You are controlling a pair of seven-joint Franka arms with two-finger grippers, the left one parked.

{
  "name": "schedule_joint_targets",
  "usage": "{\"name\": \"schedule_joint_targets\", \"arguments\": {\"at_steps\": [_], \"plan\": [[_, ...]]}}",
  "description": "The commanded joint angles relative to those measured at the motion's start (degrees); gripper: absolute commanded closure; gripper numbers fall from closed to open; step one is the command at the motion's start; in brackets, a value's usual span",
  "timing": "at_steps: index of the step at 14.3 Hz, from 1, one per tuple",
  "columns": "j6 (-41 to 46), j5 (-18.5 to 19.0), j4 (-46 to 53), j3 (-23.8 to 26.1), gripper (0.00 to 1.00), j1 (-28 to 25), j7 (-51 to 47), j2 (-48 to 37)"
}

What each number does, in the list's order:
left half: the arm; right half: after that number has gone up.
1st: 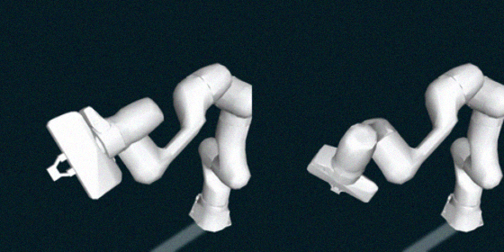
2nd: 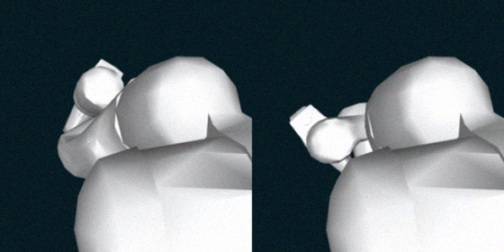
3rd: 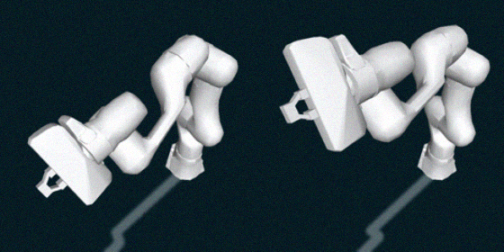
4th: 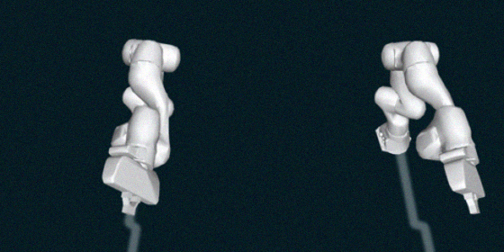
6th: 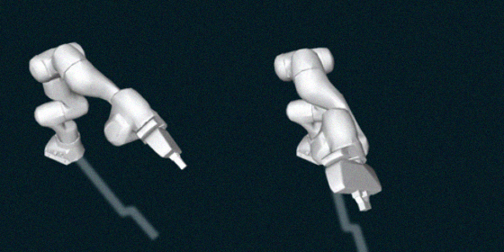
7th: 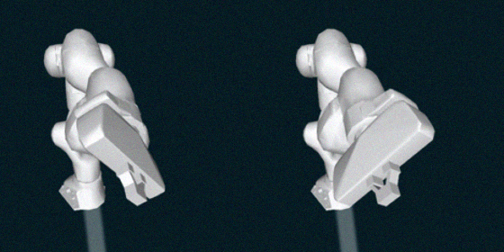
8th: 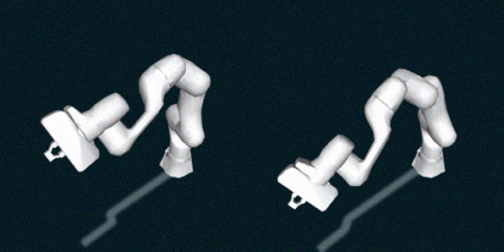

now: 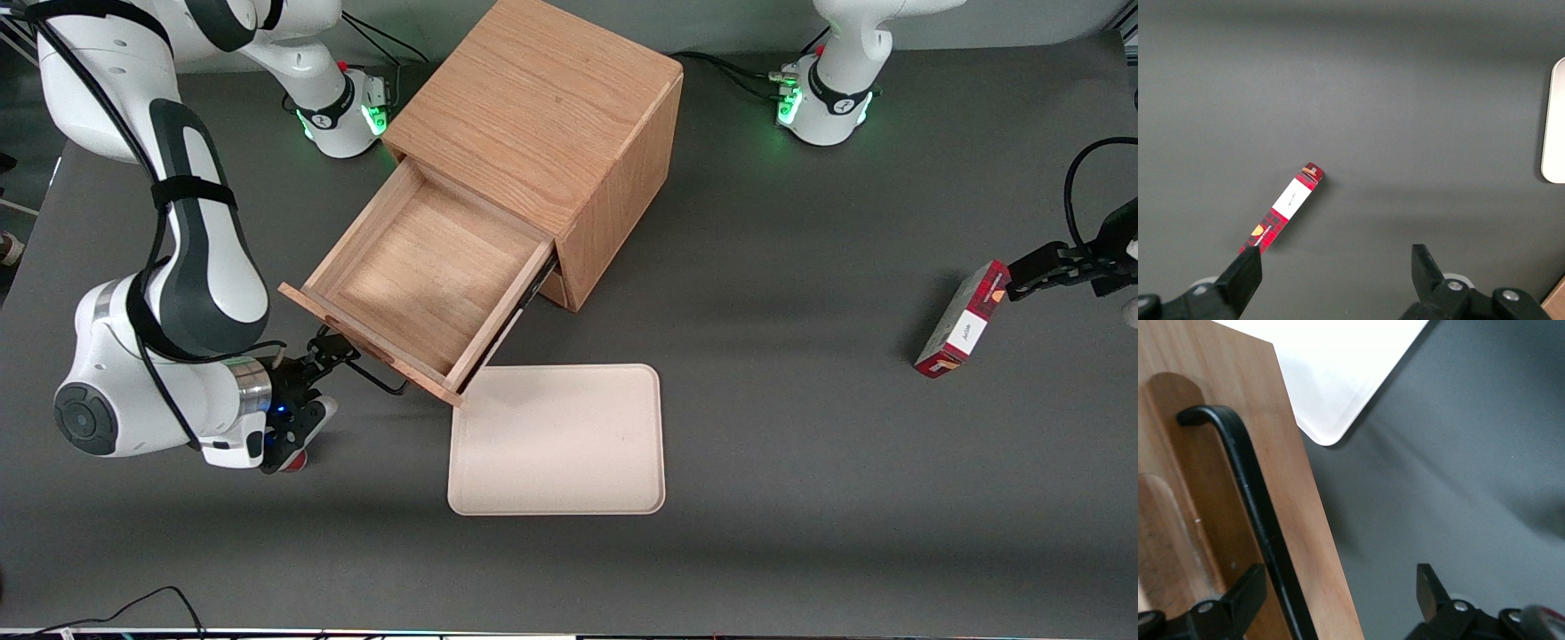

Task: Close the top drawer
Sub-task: 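Lower the right gripper against the drawer front beside the handle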

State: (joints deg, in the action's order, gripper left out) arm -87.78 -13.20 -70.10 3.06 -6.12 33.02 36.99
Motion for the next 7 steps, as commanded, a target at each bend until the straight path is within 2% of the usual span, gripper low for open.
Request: {"name": "schedule_joint_targets", "arguments": {"at_steps": [1,5,7], "plan": [[-1.6,-1.7,-3.0,0.1,0.0,0.1,-1.3,-1.3],[-1.5,-1.7,-3.0,0.1,0.0,0.0,-3.0,-1.5],[-1.5,-2.8,-4.0,0.1,0.0,-0.1,-3.2,-2.0]]}}
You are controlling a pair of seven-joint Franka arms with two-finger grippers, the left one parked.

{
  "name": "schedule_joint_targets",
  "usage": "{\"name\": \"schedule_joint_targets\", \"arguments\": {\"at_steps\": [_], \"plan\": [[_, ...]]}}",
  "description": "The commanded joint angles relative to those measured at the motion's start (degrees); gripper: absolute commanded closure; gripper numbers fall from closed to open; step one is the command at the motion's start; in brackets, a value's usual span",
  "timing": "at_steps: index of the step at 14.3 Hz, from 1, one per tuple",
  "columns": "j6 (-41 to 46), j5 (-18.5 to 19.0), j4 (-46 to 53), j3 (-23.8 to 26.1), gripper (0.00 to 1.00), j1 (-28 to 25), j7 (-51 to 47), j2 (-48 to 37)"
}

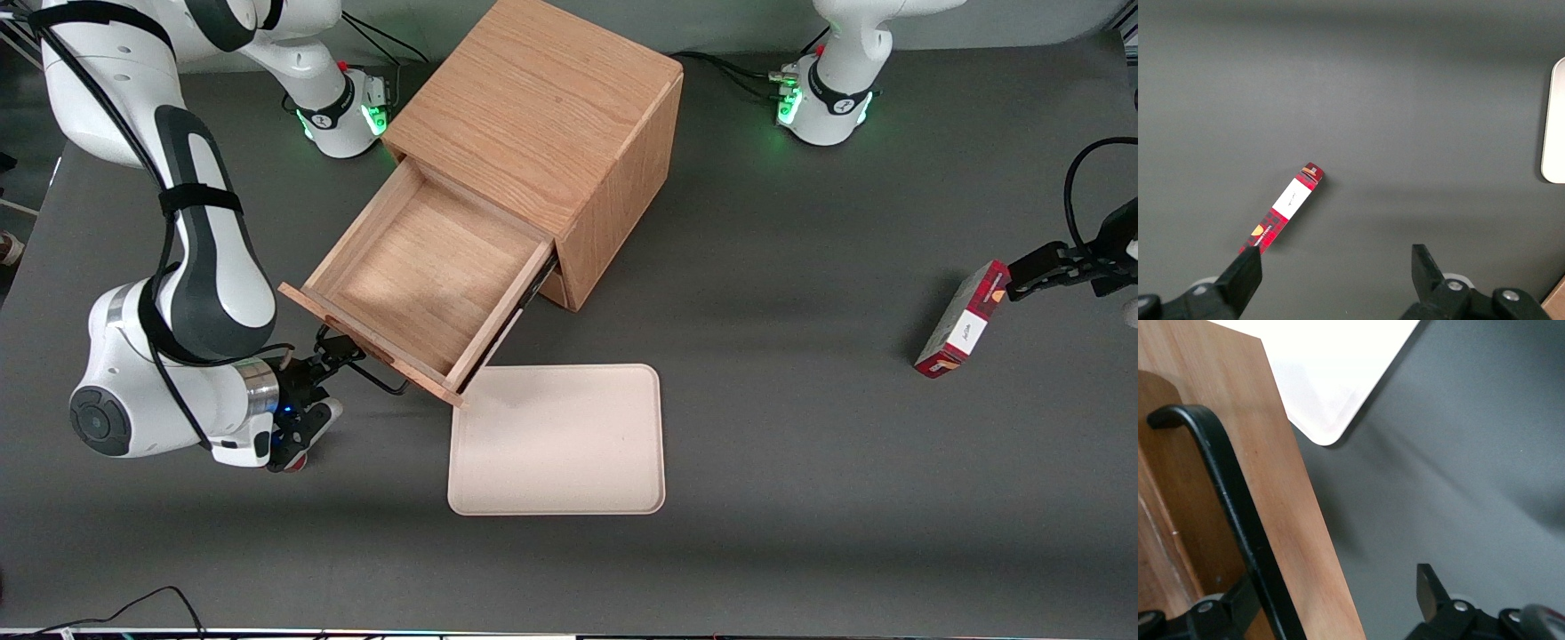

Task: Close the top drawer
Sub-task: 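Lower the right gripper against the drawer front beside the handle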

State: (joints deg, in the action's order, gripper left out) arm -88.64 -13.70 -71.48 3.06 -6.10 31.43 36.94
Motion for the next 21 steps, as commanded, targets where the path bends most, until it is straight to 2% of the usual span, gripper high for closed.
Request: {"name": "schedule_joint_targets", "arguments": {"at_steps": [1,4,10,16,19,21], "plan": [[-0.8,-3.3,-4.0,0.1,0.0,-0.1,-1.6,-2.8],[-3.0,-5.9,-10.9,0.3,0.0,-0.2,-3.6,-7.8],[-5.4,-6.6,-20.1,4.4,0.0,-0.1,-8.3,-14.3],[-10.6,-9.8,-30.9,6.6,0.0,-0.1,-11.2,-20.8],[-12.5,-9.9,-34.6,9.4,0.0,-0.1,-15.1,-23.4],[-14.8,-11.9,-38.2,11.0,0.0,-0.1,-15.8,-25.6]]}}
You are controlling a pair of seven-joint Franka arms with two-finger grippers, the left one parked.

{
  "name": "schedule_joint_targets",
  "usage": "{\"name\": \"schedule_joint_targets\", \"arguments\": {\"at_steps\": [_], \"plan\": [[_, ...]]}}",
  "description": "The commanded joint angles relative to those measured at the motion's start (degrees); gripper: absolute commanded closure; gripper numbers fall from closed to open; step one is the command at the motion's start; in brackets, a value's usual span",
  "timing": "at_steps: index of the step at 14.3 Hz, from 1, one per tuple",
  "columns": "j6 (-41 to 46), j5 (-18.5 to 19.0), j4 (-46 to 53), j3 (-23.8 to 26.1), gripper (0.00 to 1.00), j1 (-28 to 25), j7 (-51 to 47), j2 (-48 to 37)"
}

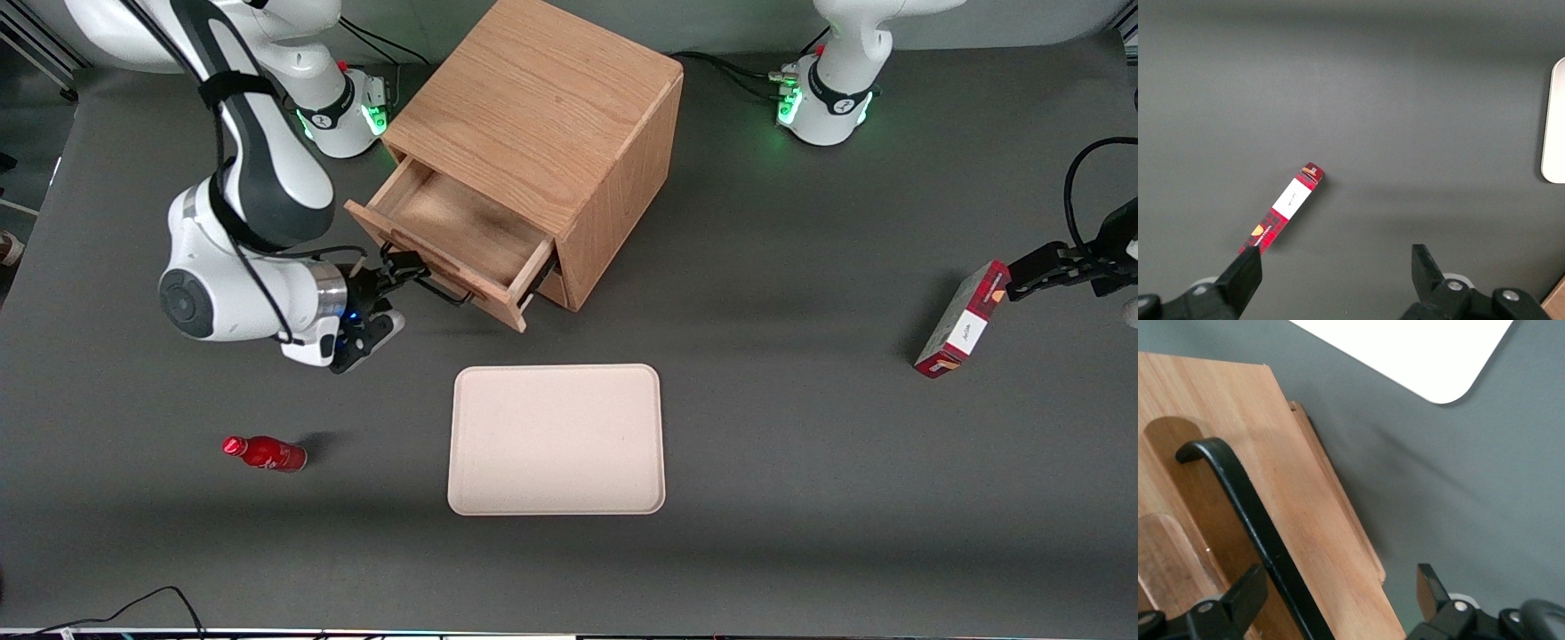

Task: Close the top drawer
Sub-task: 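Push the open drawer into the cabinet with the right gripper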

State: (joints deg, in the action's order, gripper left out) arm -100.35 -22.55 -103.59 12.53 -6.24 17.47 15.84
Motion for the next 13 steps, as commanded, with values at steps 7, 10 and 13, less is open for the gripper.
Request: {"name": "schedule_joint_targets", "arguments": {"at_steps": [7,10,13], "plan": [[-7.0,-6.3,-13.6,5.2,0.0,0.2,-5.3,-9.7],[-8.2,-8.6,-17.0,5.8,0.0,0.0,-5.3,-12.4],[-8.7,-8.9,-18.5,7.0,0.0,0.1,-6.2,-13.6]]}}
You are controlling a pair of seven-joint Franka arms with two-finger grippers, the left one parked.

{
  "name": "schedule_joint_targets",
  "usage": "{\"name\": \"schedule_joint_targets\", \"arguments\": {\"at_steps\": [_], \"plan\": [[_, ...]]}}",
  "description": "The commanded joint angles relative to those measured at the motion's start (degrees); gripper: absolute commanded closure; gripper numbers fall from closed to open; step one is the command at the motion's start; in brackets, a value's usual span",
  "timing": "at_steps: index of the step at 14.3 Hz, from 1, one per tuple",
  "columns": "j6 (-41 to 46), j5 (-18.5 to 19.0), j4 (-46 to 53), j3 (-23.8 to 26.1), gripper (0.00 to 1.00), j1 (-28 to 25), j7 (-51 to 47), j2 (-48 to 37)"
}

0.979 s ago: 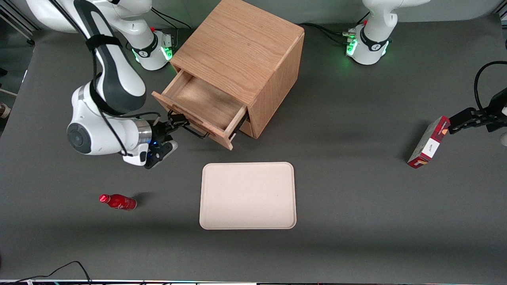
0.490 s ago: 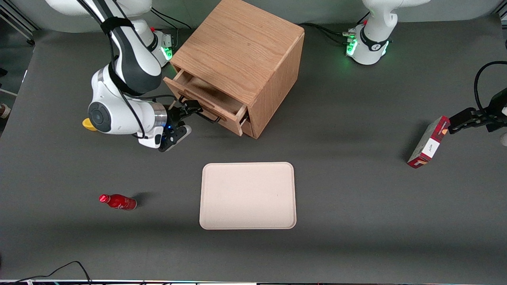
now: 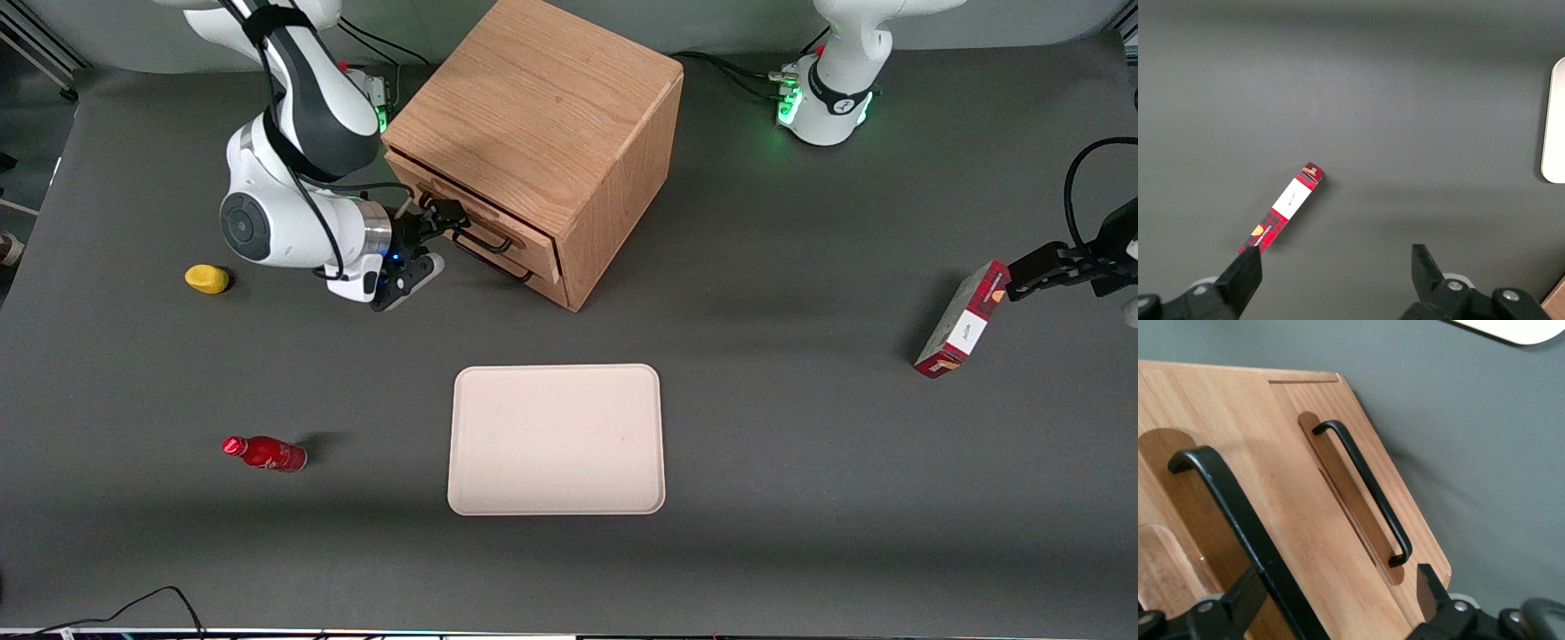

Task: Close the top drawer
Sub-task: 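Push the open drawer into the cabinet with the right gripper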

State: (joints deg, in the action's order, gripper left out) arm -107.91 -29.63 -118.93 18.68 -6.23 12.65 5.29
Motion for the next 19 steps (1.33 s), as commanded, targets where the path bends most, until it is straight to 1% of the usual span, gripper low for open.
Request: {"name": "schedule_joint_targets", "arguments": {"at_steps": [1,6,12,13,16,17,19], "plan": [[-1.4,-2.2,-3.4,1.1,0.0,0.1,-1.7,-3.2],[-1.4,-2.8,-3.7,1.7,0.0,0.2,-2.4,-4.1],[0.4,-1.7,0.2,1.5,0.0,0.7,-2.3,-3.7],[1.7,-0.8,1.5,1.5,0.0,0.7,-2.4,-3.8],[8.0,3.7,7.6,0.9,0.0,0.8,-3.1,-4.1],[11.2,5.6,10.6,0.8,0.0,0.8,-4.8,-4.4],[19.4,11.0,19.7,0.8,0.0,0.8,-10.3,-5.0]]}}
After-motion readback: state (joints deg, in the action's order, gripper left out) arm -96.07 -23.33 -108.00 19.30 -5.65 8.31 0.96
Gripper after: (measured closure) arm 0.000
